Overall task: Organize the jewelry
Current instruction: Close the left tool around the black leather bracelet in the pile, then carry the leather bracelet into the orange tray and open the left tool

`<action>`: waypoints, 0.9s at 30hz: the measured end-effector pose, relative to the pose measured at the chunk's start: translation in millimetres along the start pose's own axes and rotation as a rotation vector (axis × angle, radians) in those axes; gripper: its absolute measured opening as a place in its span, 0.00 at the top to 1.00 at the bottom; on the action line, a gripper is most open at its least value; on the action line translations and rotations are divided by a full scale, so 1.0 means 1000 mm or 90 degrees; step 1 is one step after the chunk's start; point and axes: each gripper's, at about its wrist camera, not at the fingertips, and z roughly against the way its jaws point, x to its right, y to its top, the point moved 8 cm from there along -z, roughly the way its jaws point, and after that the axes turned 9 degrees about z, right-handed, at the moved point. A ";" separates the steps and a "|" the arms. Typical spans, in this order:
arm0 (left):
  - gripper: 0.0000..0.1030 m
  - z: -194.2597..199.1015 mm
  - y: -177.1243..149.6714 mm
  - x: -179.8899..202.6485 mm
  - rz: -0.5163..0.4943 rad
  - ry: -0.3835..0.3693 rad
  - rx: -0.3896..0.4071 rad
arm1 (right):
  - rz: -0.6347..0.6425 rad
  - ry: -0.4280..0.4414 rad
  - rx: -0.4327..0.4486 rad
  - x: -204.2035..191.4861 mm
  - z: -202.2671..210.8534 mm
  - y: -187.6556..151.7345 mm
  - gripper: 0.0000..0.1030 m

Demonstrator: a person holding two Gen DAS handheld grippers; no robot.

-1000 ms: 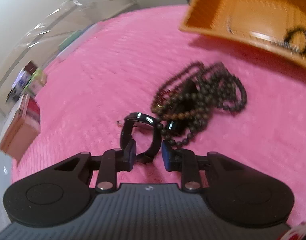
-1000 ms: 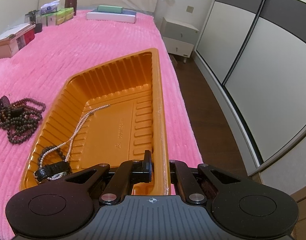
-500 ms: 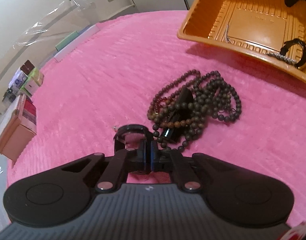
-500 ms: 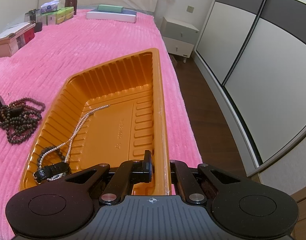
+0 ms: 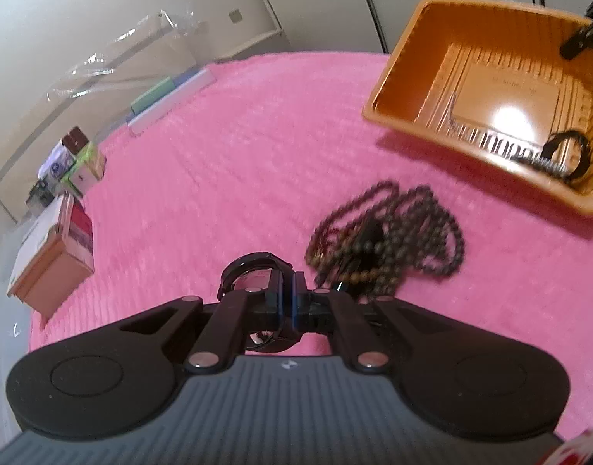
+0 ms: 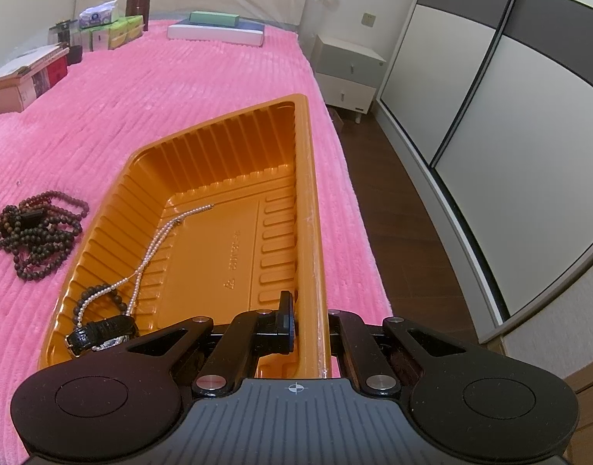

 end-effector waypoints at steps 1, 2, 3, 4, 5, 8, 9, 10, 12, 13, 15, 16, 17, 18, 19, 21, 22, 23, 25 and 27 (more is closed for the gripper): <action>0.96 0.003 0.003 0.002 0.000 -0.002 0.006 | -0.001 0.000 0.000 0.000 0.000 0.000 0.96; 0.96 0.005 0.006 0.004 -0.001 -0.004 0.010 | 0.000 0.000 0.000 0.000 0.000 0.000 0.96; 0.96 0.007 0.010 0.008 -0.002 -0.007 0.017 | 0.000 0.000 0.000 0.000 0.000 0.000 0.96; 0.96 0.009 0.014 0.012 -0.004 -0.011 0.023 | 0.000 0.000 0.000 0.000 0.000 0.000 0.96; 0.96 0.012 0.017 0.016 -0.007 -0.016 0.027 | -0.001 0.000 0.000 0.000 0.000 0.000 0.96; 0.96 0.018 0.030 0.033 -0.017 -0.036 0.045 | 0.000 0.000 0.001 0.000 0.000 0.000 0.96; 0.96 0.020 0.034 0.041 -0.020 -0.047 0.052 | 0.000 0.000 0.001 0.000 0.000 -0.001 0.96; 0.96 0.022 0.039 0.049 -0.023 -0.057 0.059 | -0.001 0.000 0.000 0.000 0.000 -0.001 0.96; 0.96 0.023 0.047 0.064 -0.026 -0.081 0.068 | -0.001 0.000 0.000 0.000 0.000 -0.001 0.96; 0.96 0.023 0.051 0.072 -0.028 -0.094 0.071 | 0.000 0.000 0.000 0.000 0.000 -0.001 0.96; 0.96 0.023 0.060 0.090 -0.031 -0.118 0.079 | -0.002 0.001 -0.001 0.001 0.000 -0.001 0.96; 0.96 0.022 0.064 0.099 -0.032 -0.128 0.081 | -0.003 0.001 -0.001 0.001 0.000 -0.002 0.96; 0.96 0.022 0.067 0.107 -0.033 -0.139 0.084 | -0.003 0.002 -0.001 0.001 0.000 -0.002 0.96; 0.96 0.022 0.072 0.115 -0.034 -0.151 0.087 | -0.004 0.002 -0.001 0.001 0.000 -0.002 0.96; 0.96 0.021 0.076 0.124 -0.036 -0.162 0.090 | -0.004 0.002 -0.001 0.001 0.000 -0.003 0.96; 0.96 0.019 0.084 0.140 -0.046 -0.181 0.095 | -0.005 0.003 -0.001 0.001 0.000 -0.003 0.96; 0.96 0.018 0.087 0.147 -0.051 -0.190 0.097 | -0.005 0.004 -0.001 0.000 0.000 -0.003 0.96; 0.96 0.017 0.089 0.154 -0.055 -0.199 0.097 | -0.006 0.004 0.000 0.000 0.000 -0.003 0.96; 0.96 0.013 0.093 0.167 -0.066 -0.213 0.096 | -0.007 0.006 0.000 0.001 -0.001 -0.003 0.96; 0.96 0.011 0.095 0.178 -0.076 -0.224 0.095 | -0.006 0.006 -0.001 0.001 -0.001 -0.003 0.96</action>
